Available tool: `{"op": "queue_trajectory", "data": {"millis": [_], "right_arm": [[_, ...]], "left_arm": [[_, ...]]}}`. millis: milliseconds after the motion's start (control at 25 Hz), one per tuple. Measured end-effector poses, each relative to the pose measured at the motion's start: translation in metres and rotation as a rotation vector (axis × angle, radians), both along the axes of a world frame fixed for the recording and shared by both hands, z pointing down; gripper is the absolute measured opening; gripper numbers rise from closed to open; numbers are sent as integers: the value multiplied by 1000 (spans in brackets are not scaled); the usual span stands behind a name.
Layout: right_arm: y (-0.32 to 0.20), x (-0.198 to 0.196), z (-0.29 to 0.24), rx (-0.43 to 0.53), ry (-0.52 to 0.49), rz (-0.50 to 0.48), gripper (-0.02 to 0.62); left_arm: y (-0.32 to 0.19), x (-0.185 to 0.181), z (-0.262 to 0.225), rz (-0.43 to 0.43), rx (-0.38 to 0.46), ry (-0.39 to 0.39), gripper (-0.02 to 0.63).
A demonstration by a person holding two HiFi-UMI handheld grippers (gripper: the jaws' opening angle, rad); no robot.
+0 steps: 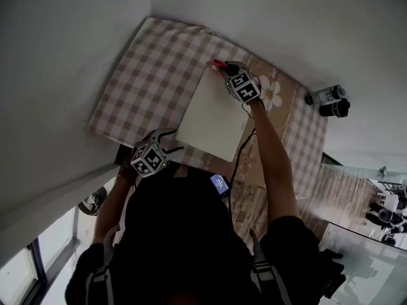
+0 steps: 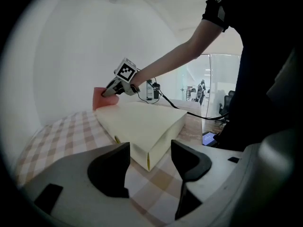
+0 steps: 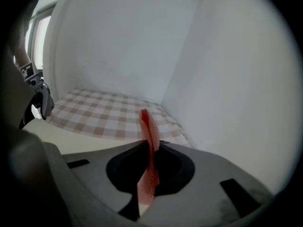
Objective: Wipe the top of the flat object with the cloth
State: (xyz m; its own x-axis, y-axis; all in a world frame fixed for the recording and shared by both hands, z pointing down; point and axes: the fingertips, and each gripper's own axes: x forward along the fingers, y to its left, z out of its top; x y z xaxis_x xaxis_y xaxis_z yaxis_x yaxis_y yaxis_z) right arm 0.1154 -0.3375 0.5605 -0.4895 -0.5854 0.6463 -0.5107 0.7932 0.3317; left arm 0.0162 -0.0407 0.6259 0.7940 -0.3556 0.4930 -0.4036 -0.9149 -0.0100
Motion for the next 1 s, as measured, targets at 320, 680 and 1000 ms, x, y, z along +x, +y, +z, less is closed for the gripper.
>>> {"op": "queue_trajectory", "data": {"millis": [320, 680, 1000], "right_arm": [[13, -5, 36, -113, 35, 0, 15], [28, -8, 50, -161, 22, -1, 17], [40, -12, 53, -180, 24, -2, 17]], "left_arm": [[-10, 6, 3, -39, -3, 9, 284], [-14, 9, 2, -35, -9, 15, 285], [-16, 6, 3, -37, -6, 22, 285]]}}
